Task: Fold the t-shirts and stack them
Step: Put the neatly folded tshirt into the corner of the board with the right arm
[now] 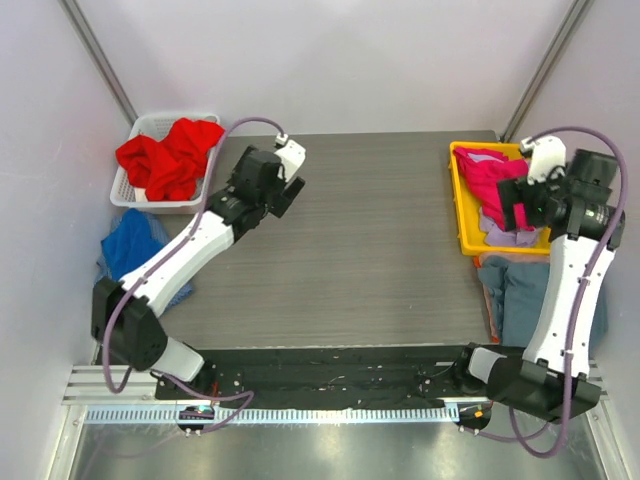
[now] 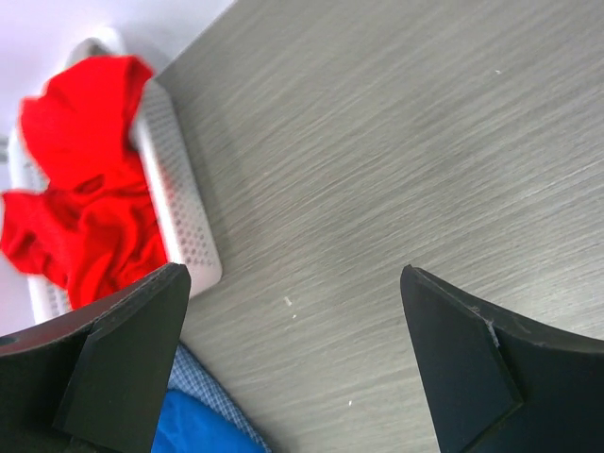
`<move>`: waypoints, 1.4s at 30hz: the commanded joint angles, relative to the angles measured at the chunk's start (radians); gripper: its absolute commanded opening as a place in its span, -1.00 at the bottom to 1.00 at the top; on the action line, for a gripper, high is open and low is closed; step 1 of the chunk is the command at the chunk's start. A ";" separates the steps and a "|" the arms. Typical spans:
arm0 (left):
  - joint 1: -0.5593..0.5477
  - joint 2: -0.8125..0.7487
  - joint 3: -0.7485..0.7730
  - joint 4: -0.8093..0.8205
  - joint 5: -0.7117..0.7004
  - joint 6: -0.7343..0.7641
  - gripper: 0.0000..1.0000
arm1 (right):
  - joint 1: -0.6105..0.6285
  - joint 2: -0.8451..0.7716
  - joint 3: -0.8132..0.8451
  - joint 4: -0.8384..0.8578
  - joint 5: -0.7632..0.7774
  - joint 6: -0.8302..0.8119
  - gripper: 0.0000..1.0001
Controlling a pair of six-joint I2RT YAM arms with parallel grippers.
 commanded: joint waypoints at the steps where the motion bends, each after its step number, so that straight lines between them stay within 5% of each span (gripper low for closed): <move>1: 0.037 -0.139 -0.083 0.012 -0.032 -0.082 0.99 | 0.159 0.054 0.031 0.122 -0.063 0.302 0.99; 8: 0.066 -0.254 -0.183 0.004 0.051 -0.171 0.99 | 0.533 0.100 -0.048 0.372 0.108 0.507 0.99; 15: 0.074 -0.298 -0.249 0.041 0.050 -0.237 0.99 | 0.733 0.259 -0.015 0.428 0.205 0.525 0.99; 30: 0.083 -0.334 -0.306 0.135 -0.015 -0.223 0.99 | 0.851 0.425 0.024 0.509 0.256 0.505 0.99; 42: 0.084 -0.331 -0.303 0.125 -0.009 -0.226 0.99 | 0.860 0.364 -0.006 0.520 0.274 0.498 0.99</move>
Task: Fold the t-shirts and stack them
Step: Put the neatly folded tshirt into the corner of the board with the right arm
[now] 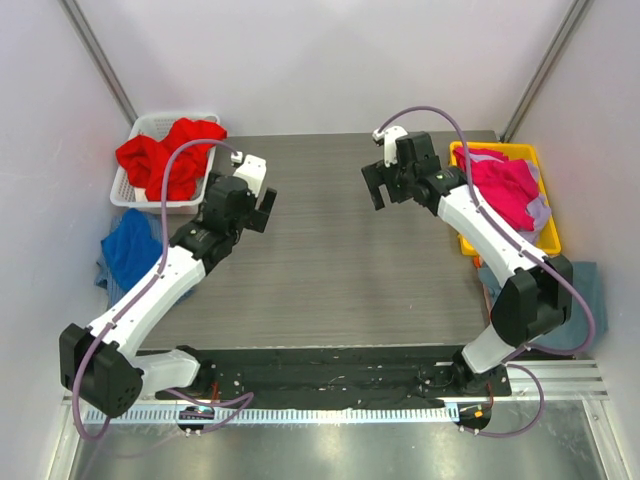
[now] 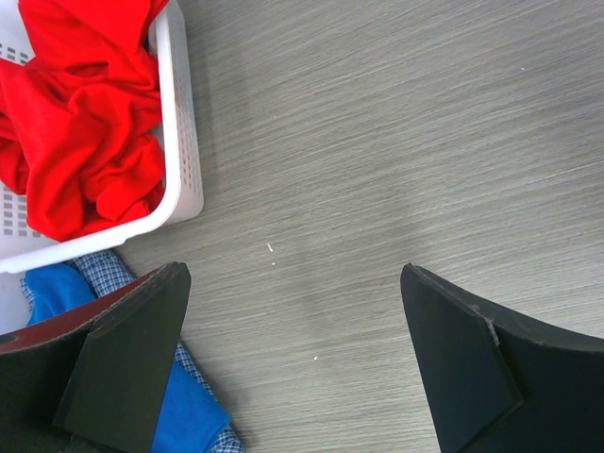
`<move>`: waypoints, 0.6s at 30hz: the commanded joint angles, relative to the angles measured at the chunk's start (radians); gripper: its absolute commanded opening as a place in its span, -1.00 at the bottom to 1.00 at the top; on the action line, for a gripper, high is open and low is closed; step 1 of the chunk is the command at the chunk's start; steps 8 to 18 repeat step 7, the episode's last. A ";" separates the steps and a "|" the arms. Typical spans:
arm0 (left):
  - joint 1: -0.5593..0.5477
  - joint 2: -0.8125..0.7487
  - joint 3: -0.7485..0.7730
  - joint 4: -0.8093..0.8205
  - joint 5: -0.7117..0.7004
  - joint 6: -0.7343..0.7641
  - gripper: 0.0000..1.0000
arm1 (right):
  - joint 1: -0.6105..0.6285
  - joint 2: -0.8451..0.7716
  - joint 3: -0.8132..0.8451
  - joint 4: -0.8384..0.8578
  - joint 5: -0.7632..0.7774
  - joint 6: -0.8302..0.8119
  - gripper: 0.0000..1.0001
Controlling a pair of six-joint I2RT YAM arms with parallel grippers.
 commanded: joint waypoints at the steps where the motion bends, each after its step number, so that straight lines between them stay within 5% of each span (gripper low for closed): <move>1: 0.005 -0.007 0.002 0.051 -0.012 -0.014 0.99 | 0.003 -0.065 0.012 0.052 0.019 -0.004 0.99; 18: 0.005 -0.010 -0.003 0.053 -0.010 -0.010 0.99 | 0.005 -0.084 0.003 0.054 0.012 -0.008 0.99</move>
